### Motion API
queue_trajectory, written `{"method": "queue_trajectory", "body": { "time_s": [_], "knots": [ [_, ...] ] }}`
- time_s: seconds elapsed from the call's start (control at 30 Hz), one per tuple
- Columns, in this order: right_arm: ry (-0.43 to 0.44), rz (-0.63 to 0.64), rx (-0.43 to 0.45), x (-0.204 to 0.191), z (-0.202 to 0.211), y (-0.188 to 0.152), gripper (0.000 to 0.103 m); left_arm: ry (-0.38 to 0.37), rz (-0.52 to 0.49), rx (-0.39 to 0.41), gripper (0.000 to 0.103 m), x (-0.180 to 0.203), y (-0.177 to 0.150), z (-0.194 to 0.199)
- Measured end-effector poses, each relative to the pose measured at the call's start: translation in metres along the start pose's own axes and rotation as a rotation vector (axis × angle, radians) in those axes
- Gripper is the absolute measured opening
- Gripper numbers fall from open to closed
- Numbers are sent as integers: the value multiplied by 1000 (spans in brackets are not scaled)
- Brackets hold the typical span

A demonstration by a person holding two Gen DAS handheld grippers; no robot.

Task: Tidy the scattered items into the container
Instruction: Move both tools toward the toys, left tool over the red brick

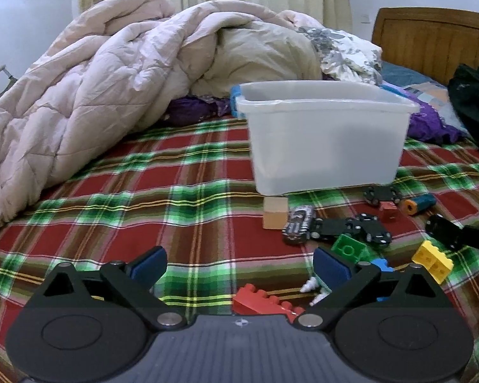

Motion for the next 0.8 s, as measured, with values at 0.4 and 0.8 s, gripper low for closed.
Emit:
{"method": "queue_trajectory", "body": {
  "time_s": [0.4,0.8],
  "knots": [
    [1,0,4,1,0,0,103,-119,-94,15,99,31,-18,26],
    [40,45,-5,-2,1,-3,103,-139,-121,-4,94,38,-42,26]
  ]
}}
Point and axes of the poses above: each gripper's, at about its wrist camera, not at the fingertips, and z roughly against the way its jaws point, x to its right, y to its top, the point moved 3 cm from there along -z, roughly the way its jaws point, and after that the axes turned 9 degrees about y, right-handed, at the moved point
